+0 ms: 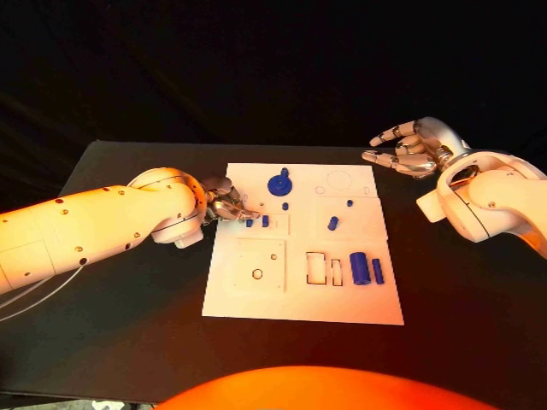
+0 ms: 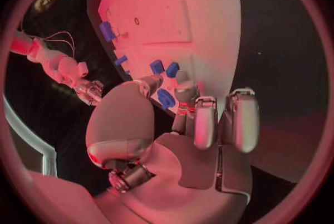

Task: Assemble the parts on the task board

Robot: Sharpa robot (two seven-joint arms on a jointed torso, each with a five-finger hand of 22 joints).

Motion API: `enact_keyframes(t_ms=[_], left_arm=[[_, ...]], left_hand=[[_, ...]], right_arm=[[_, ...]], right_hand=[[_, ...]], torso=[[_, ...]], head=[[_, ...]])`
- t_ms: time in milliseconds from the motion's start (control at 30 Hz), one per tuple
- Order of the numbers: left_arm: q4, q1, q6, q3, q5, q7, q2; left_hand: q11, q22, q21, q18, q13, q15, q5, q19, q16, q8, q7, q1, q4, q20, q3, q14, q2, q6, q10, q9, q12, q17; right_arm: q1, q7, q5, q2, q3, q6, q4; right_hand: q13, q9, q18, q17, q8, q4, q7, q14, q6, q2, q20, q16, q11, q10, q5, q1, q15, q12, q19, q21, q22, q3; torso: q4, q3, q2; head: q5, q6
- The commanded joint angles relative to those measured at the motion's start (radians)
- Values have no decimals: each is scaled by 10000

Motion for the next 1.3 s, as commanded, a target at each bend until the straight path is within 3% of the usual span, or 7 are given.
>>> enact_keyframes(t_ms=[33,367,500,667,767,900,1300], left_arm=[[82,15,-492,97,882,236,-32],[281,81,-1117,453,1411,901,-133],[283,97,-1174,487,1318,1466,-93],[184,118,-1483,493,717,2749,108],[68,123,-1811,456,130,3610,307],[-92,126,-2016,348,-860,4398,585],[-831,136,-1515,-4,-3285,4524,1416]], left_hand=[[45,808,-148,-57,-346,63,28,-193,-23,-70,29,-243,9,31,-269,1013,25,-175,-263,-29,-273,2558],[207,272,-518,83,-939,207,84,-644,-306,-160,199,-375,-8,146,-886,857,259,-601,-849,-105,-691,2180],[445,-853,-1338,357,-2307,433,119,-1631,-1053,-129,456,907,-78,317,-862,351,273,-1173,-2229,-132,-1712,1229],[942,-3237,-3320,887,-2899,876,145,-3842,-2727,-796,985,3125,-475,718,16,-1192,172,-2033,-3883,-917,-2477,-810],[1157,-3867,-3927,1029,-3373,1054,99,-4481,-3157,-1211,1156,3872,-776,884,665,-1793,-34,-2043,-4482,-1494,-2972,-1415],[1190,-4100,-4199,1121,-4315,1135,41,-4853,-3349,-1726,1170,4340,-1240,1003,1331,-2327,-363,-1868,-4660,-2329,-3689,-2051],[1332,-4014,-4225,1108,-5414,1236,-16,-4876,-3461,-2239,1156,3991,-1266,1097,1095,-2704,-789,-1678,-4960,-3140,-4621,-2926]], right_arm=[[-7,134,-62,6,2,75,1],[-14,142,-56,17,1,61,-25],[-15,152,-54,4,1,42,-26],[-16,213,-48,1,1,-22,-44],[-16,265,-36,3,1,-60,-60],[-16,344,-22,14,0,-92,-81],[-19,526,-25,49,-4,-87,-91]], right_hand=[[639,-10,-144,1990,68,14,-2,907,-56,-25,-79,-57,-35,9,46,-90,-50,9,1045,46,2631,38],[631,-13,-144,1981,70,14,-1,905,-62,-22,-79,-60,-34,3,48,-113,-50,1,1045,46,2631,35],[632,-15,-144,1977,72,13,0,904,-66,-20,-79,-62,-34,4,49,-128,-50,3,1045,46,2631,34],[582,-15,-144,1902,77,4,-1,886,-65,-20,-79,-90,-35,-42,52,-128,-50,-52,1045,46,2631,37],[502,-18,-144,1761,90,-20,-3,850,-65,-24,-80,-145,-37,-122,57,-109,-51,-141,1045,46,2631,54],[27,-37,-90,1487,142,-56,-12,773,-92,-43,-90,-268,-50,-574,61,-18,-67,-674,943,-147,2497,141],[-3338,-97,90,584,474,-40,-103,538,-158,-208,-208,-808,-155,-2843,48,116,-184,-4320,606,-870,2016,536]], torso=[[-4,12,-16],[0,11,0],[8,11,-1],[12,5,-8],[17,-3,2],[8,-6,-8],[14,3,-7]], head=[[-15,15],[-56,98],[-90,136],[-149,197],[-188,265],[-204,311],[-220,384]])
